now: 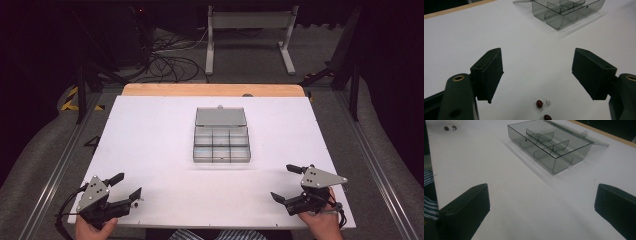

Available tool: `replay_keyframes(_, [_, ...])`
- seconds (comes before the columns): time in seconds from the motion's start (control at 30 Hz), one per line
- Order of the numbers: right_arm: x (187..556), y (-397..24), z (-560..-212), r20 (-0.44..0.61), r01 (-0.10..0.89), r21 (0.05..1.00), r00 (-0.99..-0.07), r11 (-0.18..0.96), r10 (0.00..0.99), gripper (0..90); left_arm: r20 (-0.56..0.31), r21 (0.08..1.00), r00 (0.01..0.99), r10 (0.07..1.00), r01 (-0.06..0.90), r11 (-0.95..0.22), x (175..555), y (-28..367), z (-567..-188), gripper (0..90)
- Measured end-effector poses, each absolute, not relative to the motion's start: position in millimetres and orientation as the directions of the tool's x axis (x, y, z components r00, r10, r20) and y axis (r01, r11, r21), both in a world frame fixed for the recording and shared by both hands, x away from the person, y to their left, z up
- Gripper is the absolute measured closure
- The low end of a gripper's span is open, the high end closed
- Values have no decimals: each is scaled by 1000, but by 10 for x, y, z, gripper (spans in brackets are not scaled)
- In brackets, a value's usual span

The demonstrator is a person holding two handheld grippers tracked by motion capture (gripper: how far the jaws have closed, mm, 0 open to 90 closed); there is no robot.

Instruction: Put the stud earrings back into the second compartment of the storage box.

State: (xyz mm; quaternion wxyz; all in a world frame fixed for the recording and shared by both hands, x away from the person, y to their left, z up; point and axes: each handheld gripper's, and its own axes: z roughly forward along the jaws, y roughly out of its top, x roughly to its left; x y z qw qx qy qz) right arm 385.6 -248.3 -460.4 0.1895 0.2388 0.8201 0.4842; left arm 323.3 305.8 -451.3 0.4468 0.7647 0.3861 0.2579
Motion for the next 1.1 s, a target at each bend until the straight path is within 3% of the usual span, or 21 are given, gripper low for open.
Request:
replay_keyframes(0.6, [3852,-2450,-4617,-79,208,881,-822,426,564,5,46,884,566,823,360,-297,3202,3084,-4443,260])
replay_keyframes(1.1, [3861,-2422,-4637,-81,209,872,-830,443,552,5,38,785,580,814,486,-383,3269,3016,-4332,304])
